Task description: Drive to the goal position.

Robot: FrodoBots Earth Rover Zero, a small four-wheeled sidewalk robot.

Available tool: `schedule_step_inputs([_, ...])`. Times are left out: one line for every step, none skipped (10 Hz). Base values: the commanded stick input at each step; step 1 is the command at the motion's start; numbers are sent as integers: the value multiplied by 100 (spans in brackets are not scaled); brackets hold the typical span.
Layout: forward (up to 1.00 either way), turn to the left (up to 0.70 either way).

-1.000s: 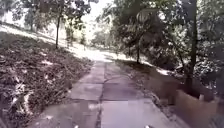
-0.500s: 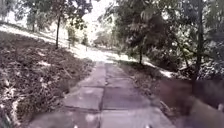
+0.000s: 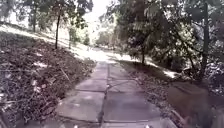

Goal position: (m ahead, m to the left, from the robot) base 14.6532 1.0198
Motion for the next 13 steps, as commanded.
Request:
schedule_step_inputs([45, 0])
schedule_step_inputs([45, 0])
schedule_step_inputs([45, 0])
schedule_step_inputs([45, 0])
schedule_step_inputs([45, 0])
schedule_step_inputs([45, 0])
schedule_step_inputs([45, 0])
schedule_step_inputs([45, 0])
schedule_step_inputs([45, 0])
schedule_step_inputs([45, 0])
schedule_step_inputs([45, 0])
schedule_step_inputs([45, 0])
schedule_step_inputs([45, 0])
